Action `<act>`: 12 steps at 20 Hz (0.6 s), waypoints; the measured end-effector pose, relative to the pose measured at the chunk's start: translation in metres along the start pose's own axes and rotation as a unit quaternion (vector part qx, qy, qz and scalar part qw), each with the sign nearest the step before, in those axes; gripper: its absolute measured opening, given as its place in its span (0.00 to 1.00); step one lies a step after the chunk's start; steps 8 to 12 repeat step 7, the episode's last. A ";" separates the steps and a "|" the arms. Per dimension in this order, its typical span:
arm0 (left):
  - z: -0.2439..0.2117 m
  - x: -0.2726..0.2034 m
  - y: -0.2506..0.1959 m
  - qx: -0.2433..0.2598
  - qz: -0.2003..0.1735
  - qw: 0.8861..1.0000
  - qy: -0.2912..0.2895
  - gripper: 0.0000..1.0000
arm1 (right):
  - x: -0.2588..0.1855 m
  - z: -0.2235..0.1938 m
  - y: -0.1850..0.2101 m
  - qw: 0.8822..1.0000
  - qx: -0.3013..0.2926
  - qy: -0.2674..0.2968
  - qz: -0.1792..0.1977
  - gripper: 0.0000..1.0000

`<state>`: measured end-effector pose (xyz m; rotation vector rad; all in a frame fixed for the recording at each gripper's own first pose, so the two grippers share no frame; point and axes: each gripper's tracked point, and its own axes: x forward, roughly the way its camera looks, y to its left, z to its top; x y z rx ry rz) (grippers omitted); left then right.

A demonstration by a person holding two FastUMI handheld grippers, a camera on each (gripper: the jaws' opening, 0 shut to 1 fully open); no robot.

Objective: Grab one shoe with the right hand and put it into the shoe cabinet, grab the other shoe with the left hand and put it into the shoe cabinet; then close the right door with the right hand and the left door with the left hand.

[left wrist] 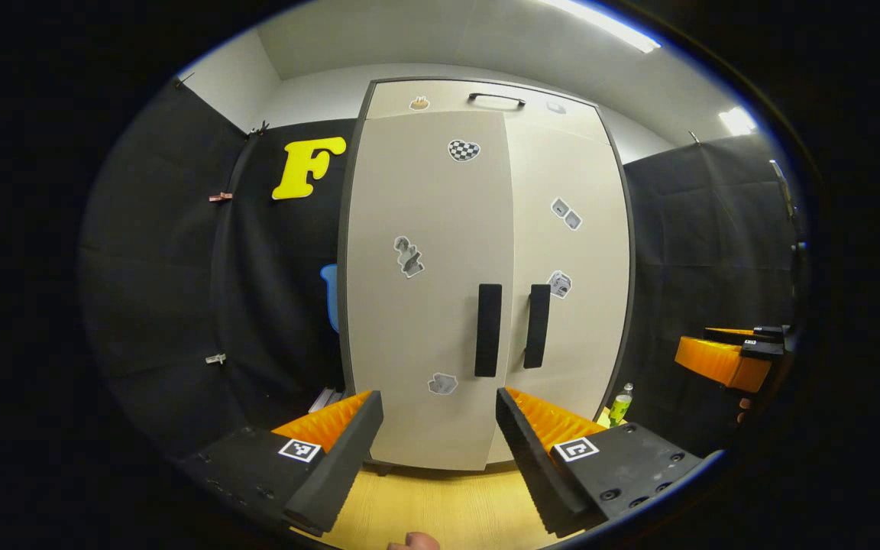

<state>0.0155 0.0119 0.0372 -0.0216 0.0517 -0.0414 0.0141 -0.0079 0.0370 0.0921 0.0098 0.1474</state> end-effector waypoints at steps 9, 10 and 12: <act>0.000 -0.009 0.006 -0.005 0.004 1.000 -0.004 0.95 | -0.005 -0.001 0.002 1.000 0.004 0.001 -0.001 0.98; 0.000 -0.009 0.006 -0.005 0.004 1.000 -0.004 0.95 | -0.005 -0.001 0.002 1.000 0.004 0.001 -0.001 0.98; 0.000 -0.009 0.006 -0.005 0.004 1.000 -0.004 0.95 | -0.005 -0.001 0.002 1.000 0.004 0.001 -0.001 0.98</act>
